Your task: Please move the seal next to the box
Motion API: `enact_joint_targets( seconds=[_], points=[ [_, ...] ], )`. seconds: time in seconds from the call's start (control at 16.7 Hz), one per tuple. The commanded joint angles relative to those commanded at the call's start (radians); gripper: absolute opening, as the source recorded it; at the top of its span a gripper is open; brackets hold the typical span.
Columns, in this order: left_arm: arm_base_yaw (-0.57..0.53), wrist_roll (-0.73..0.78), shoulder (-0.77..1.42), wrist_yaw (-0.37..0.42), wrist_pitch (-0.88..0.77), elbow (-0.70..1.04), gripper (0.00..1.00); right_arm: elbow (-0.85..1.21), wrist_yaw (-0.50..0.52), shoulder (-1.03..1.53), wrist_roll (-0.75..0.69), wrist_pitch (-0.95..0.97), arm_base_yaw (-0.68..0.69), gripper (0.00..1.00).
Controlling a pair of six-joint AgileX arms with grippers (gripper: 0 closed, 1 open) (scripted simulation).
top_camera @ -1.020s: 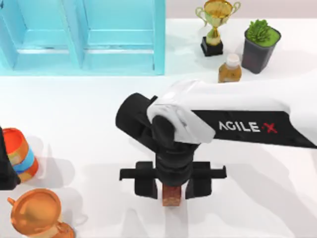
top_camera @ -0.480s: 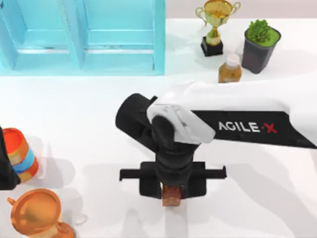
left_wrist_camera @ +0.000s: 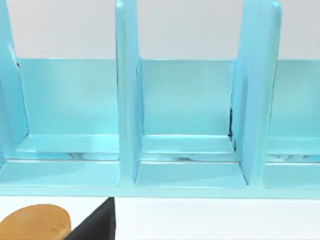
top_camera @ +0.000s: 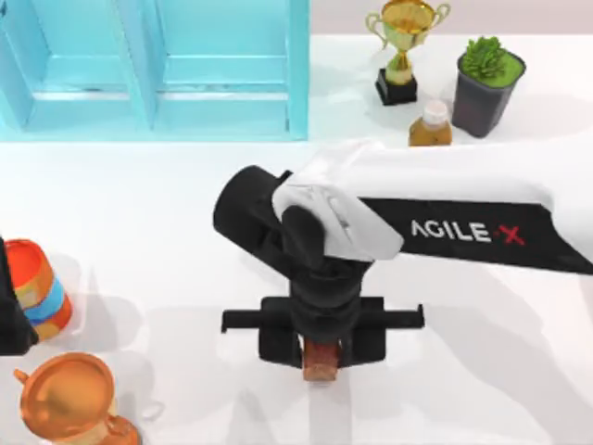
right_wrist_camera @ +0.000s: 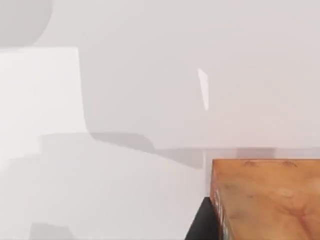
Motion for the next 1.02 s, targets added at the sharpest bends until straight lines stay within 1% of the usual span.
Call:
enact_joint_targets(
  seconds=[0.3, 0.66, 0.84, 1.02],
  points=[
    [0.0, 0.0, 0.0, 0.0, 0.0, 0.0, 1.0, 0.08, 0.0, -0.047, -0.002, -0.13, -0.002, 0.0],
    [0.0, 0.0, 0.0, 0.0, 0.0, 0.0, 1.0, 0.088, -0.001, -0.044, -0.015, -0.137, -0.015, 0.0],
    [0.0, 0.0, 0.0, 0.0, 0.0, 0.0, 1.0, 0.143, -0.001, -0.043, -0.11, -0.187, -0.107, 0.0],
    [0.0, 0.0, 0.0, 0.0, 0.0, 0.0, 1.0, 0.223, -0.001, -0.047, -0.293, -0.269, -0.287, 0.0]
  ],
)
